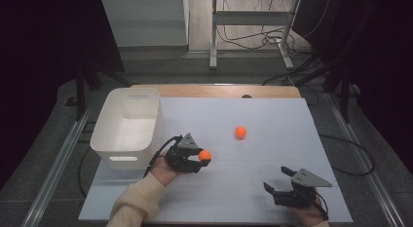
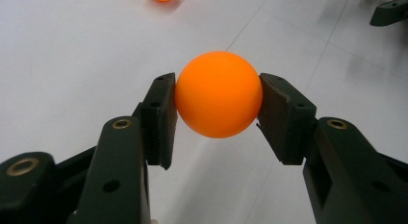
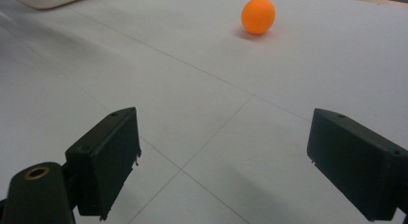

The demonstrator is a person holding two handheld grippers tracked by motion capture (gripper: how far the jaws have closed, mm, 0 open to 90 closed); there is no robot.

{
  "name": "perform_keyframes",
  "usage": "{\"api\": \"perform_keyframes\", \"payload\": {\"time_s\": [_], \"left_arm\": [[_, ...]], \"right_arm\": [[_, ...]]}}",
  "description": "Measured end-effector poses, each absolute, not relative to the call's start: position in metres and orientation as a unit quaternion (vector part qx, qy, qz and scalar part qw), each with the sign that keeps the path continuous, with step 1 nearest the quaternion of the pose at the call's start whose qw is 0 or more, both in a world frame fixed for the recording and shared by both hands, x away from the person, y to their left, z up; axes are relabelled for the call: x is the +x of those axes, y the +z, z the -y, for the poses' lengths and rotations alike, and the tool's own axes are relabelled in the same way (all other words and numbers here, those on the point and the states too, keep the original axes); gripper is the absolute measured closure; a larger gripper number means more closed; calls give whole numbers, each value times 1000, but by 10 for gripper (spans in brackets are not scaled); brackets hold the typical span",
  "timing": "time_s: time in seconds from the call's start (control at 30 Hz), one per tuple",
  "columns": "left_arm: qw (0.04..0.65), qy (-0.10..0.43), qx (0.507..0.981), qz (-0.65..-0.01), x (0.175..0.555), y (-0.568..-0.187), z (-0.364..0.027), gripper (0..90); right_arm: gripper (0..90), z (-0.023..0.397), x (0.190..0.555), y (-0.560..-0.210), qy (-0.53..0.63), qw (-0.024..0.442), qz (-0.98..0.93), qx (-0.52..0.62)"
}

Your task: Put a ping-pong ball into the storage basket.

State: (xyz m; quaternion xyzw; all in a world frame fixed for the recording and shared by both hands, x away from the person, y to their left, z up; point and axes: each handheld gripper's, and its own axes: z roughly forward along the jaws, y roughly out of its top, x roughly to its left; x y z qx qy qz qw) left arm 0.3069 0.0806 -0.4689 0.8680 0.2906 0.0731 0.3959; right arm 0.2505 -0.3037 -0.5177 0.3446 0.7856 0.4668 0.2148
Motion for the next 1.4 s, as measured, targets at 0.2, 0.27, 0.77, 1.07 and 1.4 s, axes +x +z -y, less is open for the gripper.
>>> {"api": "perform_keyframes", "payload": {"time_s": [0.2,0.27,0.77,1.07,1.4], "left_arm": [[396,76,868,-289,305,-468,-79,508],[397,78,868,-289,305,-467,-80,507],[413,98,858,-288,298,-456,-88,508],[429,100,852,-282,294,-448,-90,507],[446,118,839,-287,292,-440,-96,507]], "right_arm": [[116,305,250,-517,469,215,-785,342],[116,305,250,-517,470,215,-785,342],[116,305,249,-516,467,219,-784,344],[116,305,250,-517,466,218,-785,346],[116,305,250,-517,464,217,-786,345]]}}
